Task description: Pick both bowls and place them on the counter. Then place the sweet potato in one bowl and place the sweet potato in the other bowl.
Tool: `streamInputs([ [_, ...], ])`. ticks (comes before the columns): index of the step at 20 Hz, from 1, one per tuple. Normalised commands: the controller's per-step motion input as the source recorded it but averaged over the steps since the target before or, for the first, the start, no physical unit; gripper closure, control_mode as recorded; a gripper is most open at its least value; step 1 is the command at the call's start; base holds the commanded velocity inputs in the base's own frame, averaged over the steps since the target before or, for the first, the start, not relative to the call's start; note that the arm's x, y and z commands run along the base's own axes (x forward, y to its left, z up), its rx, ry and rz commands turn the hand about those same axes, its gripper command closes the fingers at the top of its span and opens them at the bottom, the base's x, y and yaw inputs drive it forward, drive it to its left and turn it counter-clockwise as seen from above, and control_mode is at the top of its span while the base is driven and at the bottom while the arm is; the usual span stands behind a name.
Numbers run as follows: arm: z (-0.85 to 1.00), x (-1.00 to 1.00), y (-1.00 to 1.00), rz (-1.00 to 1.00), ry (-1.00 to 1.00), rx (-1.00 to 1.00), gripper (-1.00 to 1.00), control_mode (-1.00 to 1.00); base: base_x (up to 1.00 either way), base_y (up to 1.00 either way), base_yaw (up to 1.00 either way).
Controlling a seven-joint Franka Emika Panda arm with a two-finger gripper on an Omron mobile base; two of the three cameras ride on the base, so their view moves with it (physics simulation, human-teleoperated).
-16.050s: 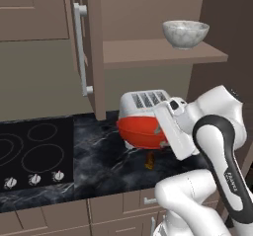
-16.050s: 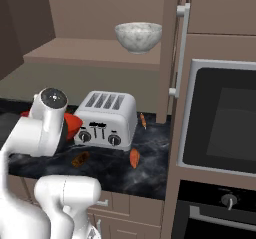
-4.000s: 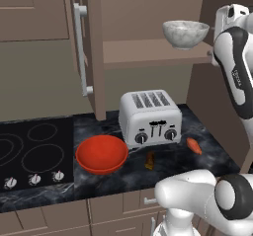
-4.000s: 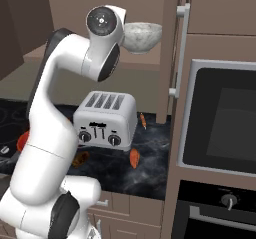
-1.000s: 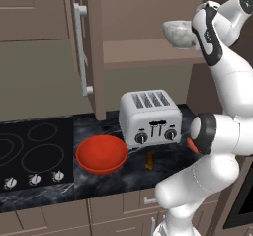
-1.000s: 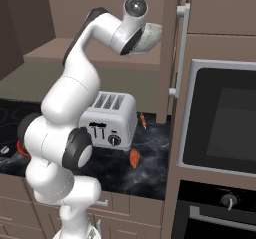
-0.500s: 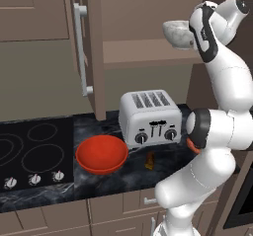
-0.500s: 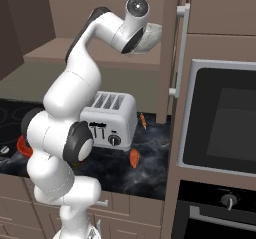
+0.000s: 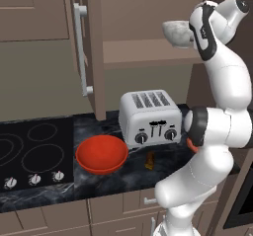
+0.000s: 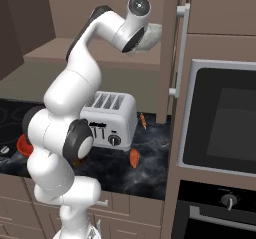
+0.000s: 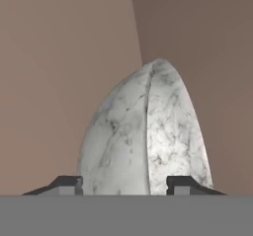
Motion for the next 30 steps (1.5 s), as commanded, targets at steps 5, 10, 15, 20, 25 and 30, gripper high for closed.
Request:
streamInputs([
  [5,-0.07,0.04,0.00,0.00,0.00,0.00,1.00,-1.00,0.00,0.00,0.00],
  [10,-0.06,-0.05,0.00,0.00,0.00,0.00,1.00,-1.00,0.00,0.00,0.00],
  [15,-0.01,-0.15,0.00,0.00,0.02,0.00,1.00,-1.00,0.00,0.00,0.00],
  [20,0.10,-0.29,0.03,0.01,0.02,0.00,1.00,-1.00,0.00,0.00,0.00],
  [25,0.00,-0.45,0.09,0.01,0.01,0.00,1.00,-1.00,0.00,0.00,0.00],
  [30,-0.01,-0.55,0.12,0.03,0.00,0.05,1.00,-1.00,0.00,0.00,0.00],
])
